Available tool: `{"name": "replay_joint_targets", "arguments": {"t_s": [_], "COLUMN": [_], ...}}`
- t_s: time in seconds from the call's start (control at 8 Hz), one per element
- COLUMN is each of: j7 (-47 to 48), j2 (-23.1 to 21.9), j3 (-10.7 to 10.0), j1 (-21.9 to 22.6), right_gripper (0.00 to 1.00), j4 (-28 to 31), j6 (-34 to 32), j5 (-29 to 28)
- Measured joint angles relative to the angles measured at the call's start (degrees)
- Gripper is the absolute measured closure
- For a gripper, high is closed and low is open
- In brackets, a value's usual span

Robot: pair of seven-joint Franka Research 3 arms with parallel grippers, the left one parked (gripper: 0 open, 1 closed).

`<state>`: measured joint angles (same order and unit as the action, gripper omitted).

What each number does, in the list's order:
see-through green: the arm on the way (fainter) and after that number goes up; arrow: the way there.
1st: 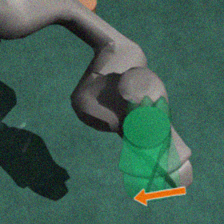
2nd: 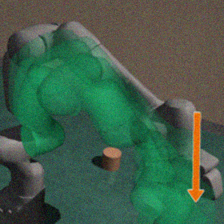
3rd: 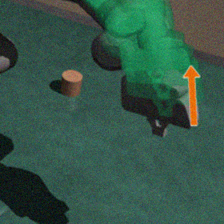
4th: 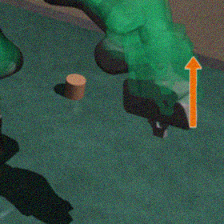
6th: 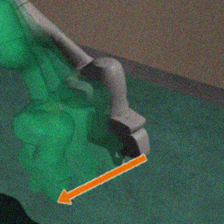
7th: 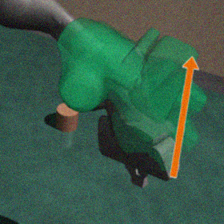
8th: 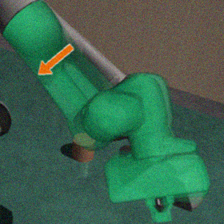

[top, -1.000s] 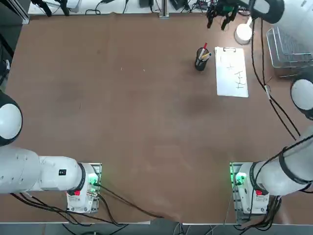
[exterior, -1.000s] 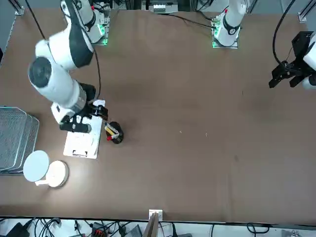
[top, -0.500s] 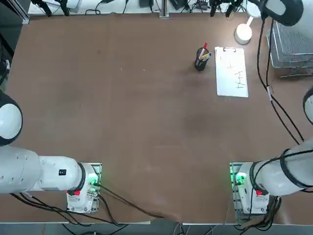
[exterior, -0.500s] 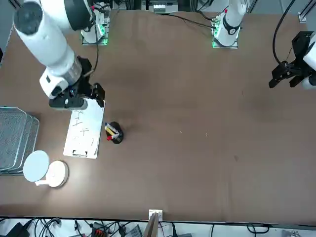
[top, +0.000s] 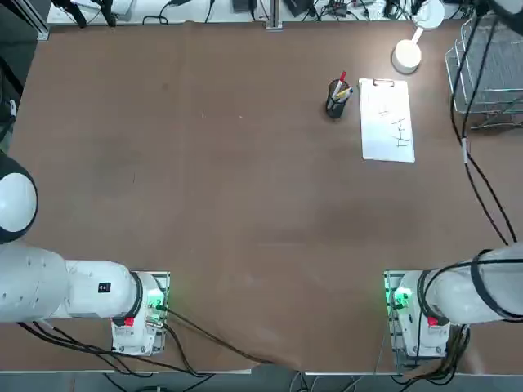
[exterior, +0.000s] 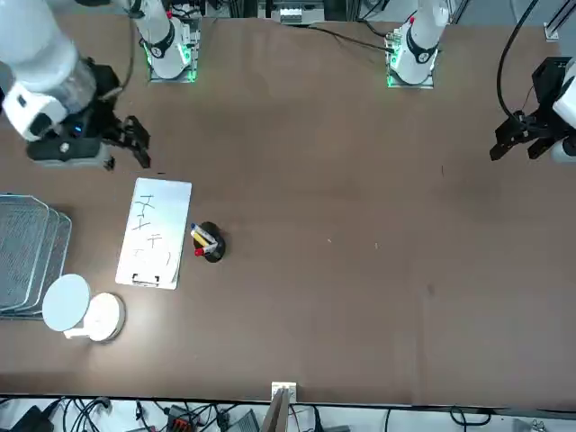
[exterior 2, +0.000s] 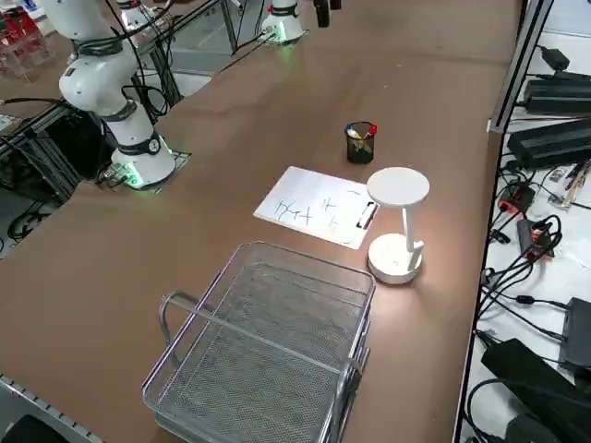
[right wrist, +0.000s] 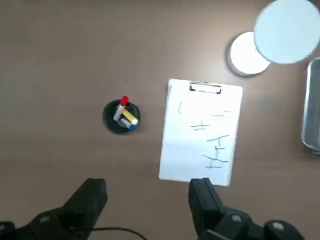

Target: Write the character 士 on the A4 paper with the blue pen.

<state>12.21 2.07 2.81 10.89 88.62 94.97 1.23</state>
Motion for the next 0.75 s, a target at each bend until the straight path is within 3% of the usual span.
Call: {"name": "replay_joint_targets", "arguments": {"t_s": [0.75], "j7": [-11.2], "j2": [-4.22], "j3": [-8.31], "j1": [-3.96], "right_gripper": [0.0], "j4": [0.22], "j6": [-6.66], "j5": [-1.59]}}
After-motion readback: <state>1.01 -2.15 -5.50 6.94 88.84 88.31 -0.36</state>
